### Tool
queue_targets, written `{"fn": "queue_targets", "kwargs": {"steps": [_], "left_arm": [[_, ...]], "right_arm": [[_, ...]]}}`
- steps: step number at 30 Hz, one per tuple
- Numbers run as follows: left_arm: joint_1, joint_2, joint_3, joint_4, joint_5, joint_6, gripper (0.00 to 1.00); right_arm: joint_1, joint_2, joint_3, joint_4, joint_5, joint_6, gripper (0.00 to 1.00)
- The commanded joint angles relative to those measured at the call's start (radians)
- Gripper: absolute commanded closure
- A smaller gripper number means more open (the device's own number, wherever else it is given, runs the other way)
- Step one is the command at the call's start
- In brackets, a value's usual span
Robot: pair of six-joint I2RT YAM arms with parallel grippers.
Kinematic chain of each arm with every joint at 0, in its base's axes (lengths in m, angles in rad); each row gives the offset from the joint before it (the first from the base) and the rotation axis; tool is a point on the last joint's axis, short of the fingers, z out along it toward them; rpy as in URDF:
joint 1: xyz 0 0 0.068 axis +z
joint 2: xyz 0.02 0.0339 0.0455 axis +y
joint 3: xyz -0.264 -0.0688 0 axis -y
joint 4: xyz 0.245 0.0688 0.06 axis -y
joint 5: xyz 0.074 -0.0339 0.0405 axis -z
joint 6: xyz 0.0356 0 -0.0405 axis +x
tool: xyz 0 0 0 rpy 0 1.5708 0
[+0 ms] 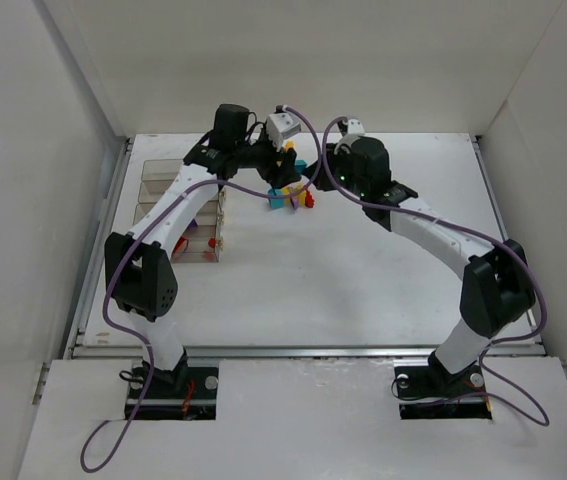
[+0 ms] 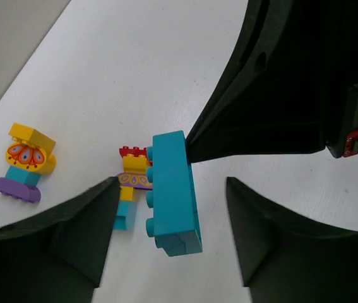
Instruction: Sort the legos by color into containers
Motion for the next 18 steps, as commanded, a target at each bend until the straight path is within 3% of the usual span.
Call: {"fn": "queue_targets", "kwargs": {"steps": [1,2,3,6,7,12,15,16,18], "left_arm": [[0.005,-0.044,-0.005,0.018,-0.006,-0.022,0.41],[0.005,-0.035,0.004,0.009,0.004,-0.022,0.48],[0.005,-0.035,0.004,-0.002,0.004,-0.010,0.62],[0.005,-0.026,0.025,-0.028,0.016,-0.010,0.84],[0.005,-0.015,0.025,-0.028,0.016,-0.025,0.99],[0.005,-0.015,0.034,-0.028,0.016,-0.037,1.00],[0.028,-0.024,0.021,-0.050,0.005,-0.037,1.00],[0.055,-0.037,0.021,-0.059,-0.004,-0.037,1.00],[0.101,-0.050,-0.019,-0.059,-0.028,-0.037,1.00]], "right_arm": [[0.006,-0.047,-0.005,0.040,0.014,-0.017,1.00],[0.006,-0.047,-0.005,0.040,0.014,-0.017,1.00],[0.006,-0.056,-0.005,0.040,0.014,-0.017,1.00],[0.006,-0.056,-0.005,0.040,0.014,-0.017,1.00],[0.006,-0.056,-0.005,0.040,0.014,-0.026,1.00],[0.006,-0.056,-0.005,0.040,0.004,-0.026,1.00],[0.006,-0.047,-0.005,0.040,0.004,-0.026,0.34],[0.006,-0.047,0.005,0.026,0.004,-0.026,0.02],[0.006,-0.047,0.014,-0.009,0.049,-0.017,0.00]]}}
